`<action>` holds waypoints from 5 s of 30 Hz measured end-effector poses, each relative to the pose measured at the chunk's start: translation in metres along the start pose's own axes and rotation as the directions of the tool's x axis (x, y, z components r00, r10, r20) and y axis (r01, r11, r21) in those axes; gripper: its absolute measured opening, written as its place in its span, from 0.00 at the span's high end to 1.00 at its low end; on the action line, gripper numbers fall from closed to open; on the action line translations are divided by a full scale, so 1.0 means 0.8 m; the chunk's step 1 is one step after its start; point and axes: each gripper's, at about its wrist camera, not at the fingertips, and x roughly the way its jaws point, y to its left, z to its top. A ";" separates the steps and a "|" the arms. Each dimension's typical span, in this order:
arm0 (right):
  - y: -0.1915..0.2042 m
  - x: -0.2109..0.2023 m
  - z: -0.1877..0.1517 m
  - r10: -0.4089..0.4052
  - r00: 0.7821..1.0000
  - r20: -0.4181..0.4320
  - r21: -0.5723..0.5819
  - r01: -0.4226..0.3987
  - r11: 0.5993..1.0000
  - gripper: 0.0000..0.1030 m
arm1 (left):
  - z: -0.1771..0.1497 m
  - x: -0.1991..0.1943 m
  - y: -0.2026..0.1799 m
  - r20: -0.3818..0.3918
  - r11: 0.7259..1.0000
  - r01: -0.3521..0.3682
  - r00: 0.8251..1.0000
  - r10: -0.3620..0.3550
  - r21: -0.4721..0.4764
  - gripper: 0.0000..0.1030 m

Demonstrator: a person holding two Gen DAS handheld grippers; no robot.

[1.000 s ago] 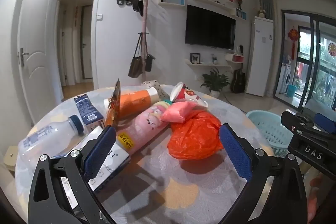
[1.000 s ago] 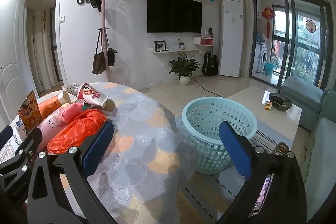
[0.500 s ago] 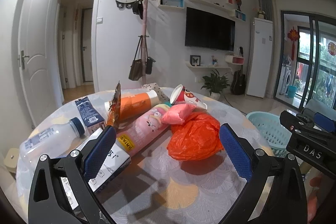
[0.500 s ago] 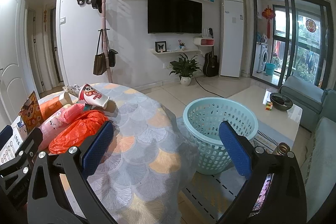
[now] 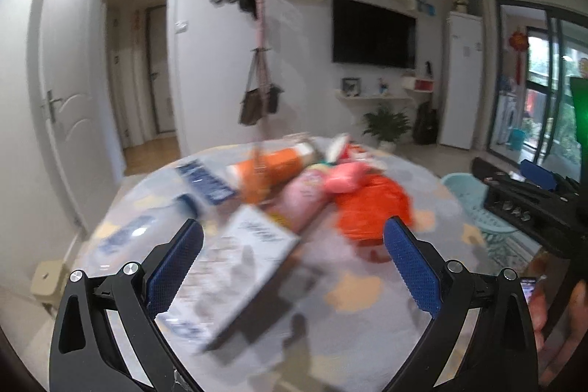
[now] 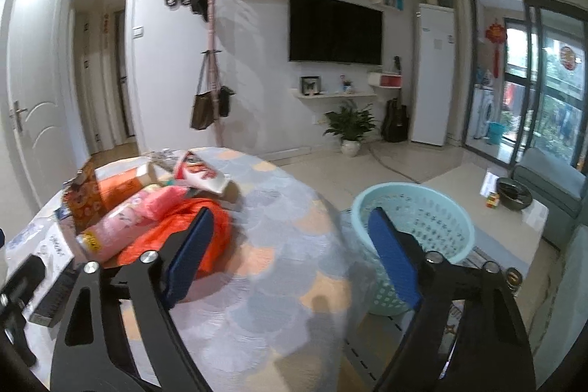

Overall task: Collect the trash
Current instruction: 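Grasp the orange plastic bag with the right tool while the left tool grasps the white milk carton, then carry both items over the blue basket and open both tools to drop them, then grasp the pink packet with the right tool while the left tool grasps the tiger-print box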

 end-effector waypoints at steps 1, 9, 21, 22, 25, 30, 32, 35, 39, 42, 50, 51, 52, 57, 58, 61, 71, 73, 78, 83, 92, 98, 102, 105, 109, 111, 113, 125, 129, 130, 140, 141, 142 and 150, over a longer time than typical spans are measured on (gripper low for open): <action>0.004 0.001 0.002 0.026 1.000 -0.007 -0.002 -0.026 1.000 0.30 | 0.001 0.000 0.013 -0.019 1.000 0.001 1.000 -0.002 -0.016 0.07; 0.053 0.050 0.012 0.206 0.967 -0.150 -0.007 -0.210 0.978 0.31 | -0.013 0.043 0.083 -0.239 0.999 0.031 0.970 -0.038 -0.036 0.07; 0.097 0.128 -0.010 0.222 0.916 -0.334 0.000 -0.236 0.972 0.25 | -0.034 0.091 0.072 -0.378 0.999 0.049 0.925 -0.036 0.024 0.15; 0.096 0.134 -0.011 0.220 0.912 -0.347 0.008 -0.232 0.973 0.25 | -0.035 0.094 0.070 -0.384 0.999 0.046 0.923 -0.032 0.028 0.19; 0.091 0.148 -0.017 0.217 0.892 -0.397 0.040 -0.219 0.975 0.24 | -0.037 0.095 0.066 -0.392 0.998 0.045 0.920 -0.024 0.044 0.27; 0.087 0.164 -0.020 0.245 0.857 -0.453 0.070 -0.240 0.968 0.23 | -0.033 0.089 0.065 -0.381 0.998 0.054 0.924 -0.037 0.034 0.44; 0.088 0.165 -0.021 0.256 0.852 -0.457 0.067 -0.254 0.965 0.31 | -0.030 0.082 0.063 -0.371 0.998 0.057 0.928 -0.043 0.025 0.46; 0.092 0.162 -0.022 0.266 0.849 -0.456 0.054 -0.272 0.961 0.52 | -0.023 0.073 0.057 -0.336 0.998 0.047 0.941 -0.029 0.046 0.48; 0.083 0.151 -0.019 0.273 0.868 -0.415 0.090 -0.259 0.962 0.73 | -0.011 0.059 0.050 -0.307 0.997 0.063 0.950 -0.048 0.036 0.49; 0.069 0.142 -0.016 0.265 0.885 -0.383 0.107 -0.242 0.964 0.79 | -0.001 0.048 0.042 -0.277 0.996 0.078 0.959 -0.064 0.037 0.50; 0.024 0.095 0.017 0.216 0.943 -0.251 0.101 -0.196 0.975 0.80 | 0.031 0.034 0.004 -0.206 0.988 0.150 0.969 -0.138 0.043 0.50; 0.016 0.091 0.021 0.215 0.947 -0.241 0.106 -0.194 0.975 0.80 | 0.034 0.034 -0.002 -0.197 0.987 0.157 0.970 -0.145 0.046 0.50; 0.008 0.087 0.025 0.213 0.950 -0.227 0.111 -0.192 0.975 0.80 | 0.039 0.035 -0.008 -0.187 0.985 0.165 0.970 -0.153 0.049 0.50; -0.036 0.072 0.041 0.149 0.976 -0.161 0.111 -0.132 0.985 0.80 | 0.068 0.047 -0.052 -0.151 0.970 0.236 0.963 -0.225 0.058 0.50; -0.043 0.072 0.044 0.136 0.979 -0.151 0.112 -0.119 0.986 0.80 | 0.072 0.050 -0.060 -0.150 0.968 0.244 0.961 -0.233 0.064 0.50; -0.082 0.065 0.054 0.068 0.992 -0.108 0.121 -0.055 0.991 0.80 | 0.088 0.062 -0.094 -0.137 0.954 0.289 0.951 -0.277 0.078 0.50; -0.203 0.099 0.052 -0.109 0.986 -0.125 0.243 0.137 0.960 0.80 | 0.124 0.139 -0.244 -0.191 0.880 0.457 0.882 -0.430 0.130 0.50; -0.226 0.117 0.044 -0.138 0.978 -0.158 0.263 0.177 0.948 0.80 | 0.124 0.160 -0.266 -0.227 0.858 0.498 0.856 -0.465 0.122 0.50; -0.270 0.156 0.009 -0.171 0.948 -0.267 0.323 0.255 0.911 0.80 | 0.110 0.231 -0.327 -0.342 0.829 0.550 0.802 -0.490 0.100 0.50; -0.308 0.206 -0.022 -0.180 0.902 -0.393 0.351 0.328 0.877 0.77 | 0.096 0.290 -0.363 -0.432 0.810 0.586 0.739 -0.517 0.034 0.50; -0.331 0.231 -0.037 -0.177 0.891 -0.418 0.383 0.350 0.855 0.44 | 0.089 0.335 -0.410 -0.492 0.795 0.607 0.690 -0.531 -0.006 0.36; -0.342 0.208 -0.028 -0.196 0.905 -0.377 0.388 0.346 0.854 0.44 | 0.097 0.305 -0.398 -0.448 0.782 0.623 0.697 -0.559 -0.006 0.36; -0.335 0.186 -0.016 -0.189 0.920 -0.344 0.382 0.321 0.866 0.44 | 0.111 0.273 -0.376 -0.390 0.789 0.615 0.727 -0.565 0.005 0.33; -0.314 0.166 -0.003 -0.153 0.938 -0.312 0.375 0.270 0.887 0.44 | 0.121 0.238 -0.347 -0.333 0.796 0.605 0.750 -0.571 -0.002 0.32; -0.271 0.132 0.016 -0.103 0.965 -0.242 0.357 0.187 0.915 0.44 | 0.133 0.186 -0.299 -0.254 0.818 0.575 0.792 -0.555 0.002 0.32; -0.251 0.123 0.024 -0.065 0.973 -0.222 0.352 0.142 0.925 0.43 | 0.136 0.158 -0.266 -0.207 0.833 0.553 0.814 -0.543 -0.009 0.31; -0.223 0.112 0.029 -0.029 0.979 -0.201 0.339 0.097 0.936 0.43 | 0.138 0.134 -0.235 -0.169 0.855 0.518 0.840 -0.515 -0.028 0.30; -0.032 0.076 0.042 0.239 0.958 -0.157 0.085 -0.228 0.970 0.41 | 0.111 0.059 -0.040 -0.141 0.965 0.242 0.956 -0.255 -0.103 0.29; 0.007 0.085 0.030 0.281 0.940 -0.194 -0.001 -0.287 0.958 0.38 | 0.082 0.058 0.034 -0.198 0.981 0.159 0.964 -0.178 -0.110 0.27; 0.014 0.090 0.025 0.282 0.937 -0.209 -0.022 -0.293 0.956 0.37 | 0.075 0.061 0.045 -0.218 0.983 0.149 0.961 -0.170 -0.110 0.27; 0.054 0.151 -0.002 0.297 0.885 -0.358 -0.082 -0.346 0.935 0.37 | 0.005 0.119 0.119 -0.406 0.990 0.120 0.903 -0.142 -0.080 0.27; 0.058 0.158 -0.002 0.299 0.879 -0.372 -0.089 -0.354 0.931 0.37 | 0.000 0.124 0.123 -0.413 0.991 0.108 0.901 -0.130 -0.076 0.27; 0.062 0.162 -0.003 0.308 0.870 -0.385 -0.093 -0.368 0.925 0.37 | -0.005 0.128 0.128 -0.419 0.993 0.096 0.900 -0.118 -0.072 0.27; 0.082 0.184 -0.004 0.356 0.812 -0.463 -0.103 -0.448 0.888 0.37 | -0.005 0.142 0.128 -0.480 0.982 0.174 0.857 -0.187 -0.072 0.26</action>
